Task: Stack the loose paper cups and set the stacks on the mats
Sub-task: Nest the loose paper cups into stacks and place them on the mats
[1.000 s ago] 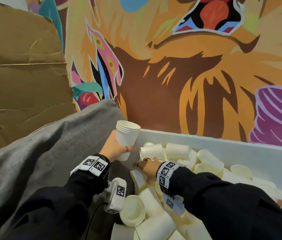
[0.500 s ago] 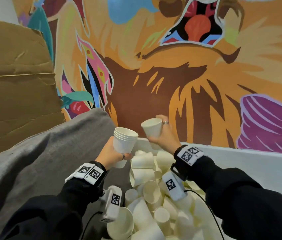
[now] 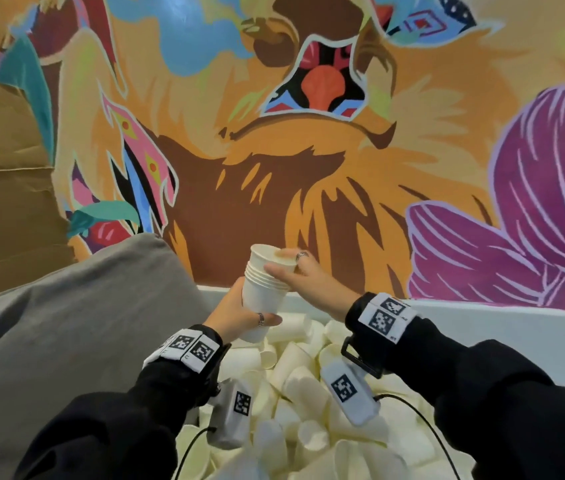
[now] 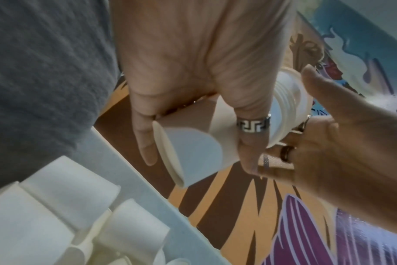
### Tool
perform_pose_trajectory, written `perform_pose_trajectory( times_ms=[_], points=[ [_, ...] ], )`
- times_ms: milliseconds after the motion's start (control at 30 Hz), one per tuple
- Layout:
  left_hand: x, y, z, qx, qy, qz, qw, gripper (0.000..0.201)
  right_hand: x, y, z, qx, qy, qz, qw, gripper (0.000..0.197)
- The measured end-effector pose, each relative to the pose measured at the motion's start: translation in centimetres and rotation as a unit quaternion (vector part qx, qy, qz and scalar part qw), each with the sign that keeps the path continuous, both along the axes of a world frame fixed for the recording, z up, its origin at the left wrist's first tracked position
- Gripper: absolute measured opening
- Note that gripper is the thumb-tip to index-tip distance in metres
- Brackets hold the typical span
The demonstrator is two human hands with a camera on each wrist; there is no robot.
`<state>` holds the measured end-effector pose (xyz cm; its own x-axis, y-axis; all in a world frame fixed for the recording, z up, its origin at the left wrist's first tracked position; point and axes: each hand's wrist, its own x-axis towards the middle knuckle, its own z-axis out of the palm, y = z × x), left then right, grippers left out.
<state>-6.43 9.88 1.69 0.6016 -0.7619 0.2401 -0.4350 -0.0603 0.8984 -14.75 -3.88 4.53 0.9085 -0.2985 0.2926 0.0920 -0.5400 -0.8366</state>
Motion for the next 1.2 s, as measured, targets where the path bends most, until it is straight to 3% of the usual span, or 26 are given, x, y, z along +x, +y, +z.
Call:
perform_pose_trajectory(
  times_ms=[100,167,400,633,800,1033,1200],
  points=[
    [-1.5,-1.3,0.9,-0.022,-0.002,-0.022,1.0,0.062,-2.5,-1.2,0.6,-0.014,0.018,0.021,1.0,0.057],
    [-2.3,-2.3,1.1,-0.022,-0.001,-0.025,0.999,0.071,-4.1,-2.0,1.1,-0.012,0.017,0.014,1.0,0.061],
    [-7.0,-6.3,2.0,0.028,-0.013,-0.058,0.998,0.079,-10.8,-5.1,4.1,-0.007,0.062,-0.012,0.998,0.064],
    [-12.3,-10.2,2.4,0.023,0.078,-0.104,0.991,0.056,-17.2,-10.4,4.0,0.056,0.072,-0.04,0.995,0.059],
    [-14.7,-13.3,2.4,-0.025,0.166,-0.088,0.982,0.061,-22.1,-14.6,2.8,0.108,0.072,-0.034,0.991,0.057],
    [-18.0,-18.5,1.1,-0.104,0.166,-0.048,0.979,0.059,-26.0,-18.9,0.2,0.038,0.102,-0.056,0.993,0.058],
    [-21.0,-22.1,-1.2,-0.1,0.136,-0.041,0.985,0.051,-28.1,-21.9,-2.4,-0.039,0.16,-0.087,0.983,0.066]
  ],
)
